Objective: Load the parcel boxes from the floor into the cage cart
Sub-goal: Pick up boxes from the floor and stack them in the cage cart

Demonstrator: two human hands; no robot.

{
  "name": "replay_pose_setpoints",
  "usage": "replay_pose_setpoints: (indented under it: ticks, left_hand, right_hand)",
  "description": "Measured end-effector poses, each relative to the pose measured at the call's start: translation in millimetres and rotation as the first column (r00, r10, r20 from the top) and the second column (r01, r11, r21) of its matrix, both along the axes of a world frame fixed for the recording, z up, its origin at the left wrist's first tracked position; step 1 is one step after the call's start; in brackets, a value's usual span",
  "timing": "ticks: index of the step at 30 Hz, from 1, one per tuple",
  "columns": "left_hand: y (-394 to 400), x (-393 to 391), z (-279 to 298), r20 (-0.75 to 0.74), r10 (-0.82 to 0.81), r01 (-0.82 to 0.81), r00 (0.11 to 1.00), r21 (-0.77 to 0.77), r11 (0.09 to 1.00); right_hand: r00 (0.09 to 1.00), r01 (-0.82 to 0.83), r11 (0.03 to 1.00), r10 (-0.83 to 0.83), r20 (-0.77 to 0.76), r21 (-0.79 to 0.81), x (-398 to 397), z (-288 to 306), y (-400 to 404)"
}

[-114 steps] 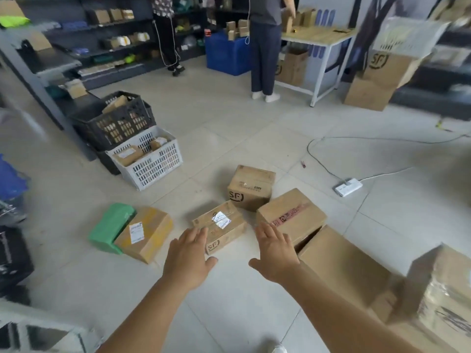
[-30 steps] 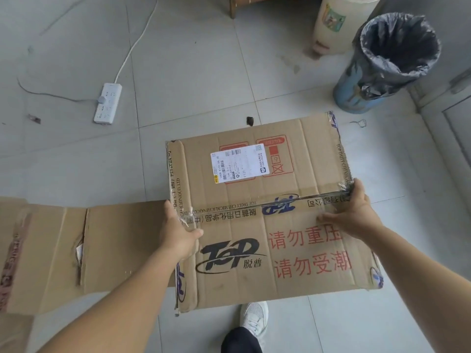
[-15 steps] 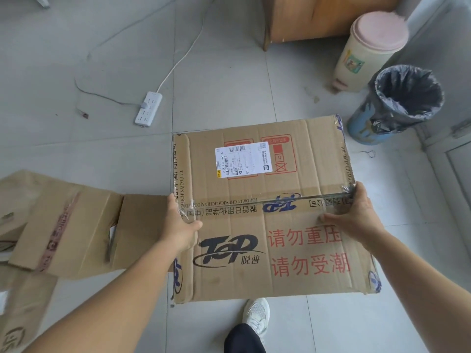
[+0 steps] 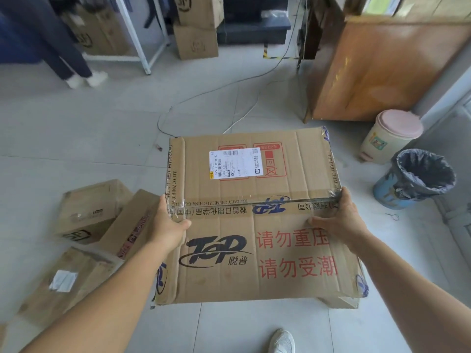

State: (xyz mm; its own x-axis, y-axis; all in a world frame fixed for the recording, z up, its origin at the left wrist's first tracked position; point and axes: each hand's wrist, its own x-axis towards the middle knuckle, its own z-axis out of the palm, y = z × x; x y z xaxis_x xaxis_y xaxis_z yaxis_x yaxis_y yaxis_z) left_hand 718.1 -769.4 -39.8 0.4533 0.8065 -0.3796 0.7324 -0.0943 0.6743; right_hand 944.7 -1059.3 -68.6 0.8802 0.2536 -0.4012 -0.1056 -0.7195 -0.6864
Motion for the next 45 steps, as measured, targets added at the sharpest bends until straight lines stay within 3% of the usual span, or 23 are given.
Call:
replay_pose_setpoints:
  ticks: [11,19,30,45]
  left_hand:
    - [51,-169,91,-0.037,0.246,-0.239,0.968,0.143,0.961]
    - [69,-287,133,0.012,0.509,-0.502,0.861,0.186,0.845]
    - [30,-426,184,0.101,0.794,-0.795,0.599,0.193,0.575]
    - [-109,-604,238,0.207,0.956,-0.931,0.206,0.342,0.127]
  right_hand:
    - [0.955,-0.274,0.962,0.271,0.118,0.012,-103,91,124]
    - [0.844,-0.524,0.851,0.511,0.16,0.043,-173,135,231]
    - [0.57,-0.821,0.56,0.801,0.18,0.11,-292,183,340]
    - [0.097,-0.98,0.051,0.967,0.235,0.194,-519,250,380]
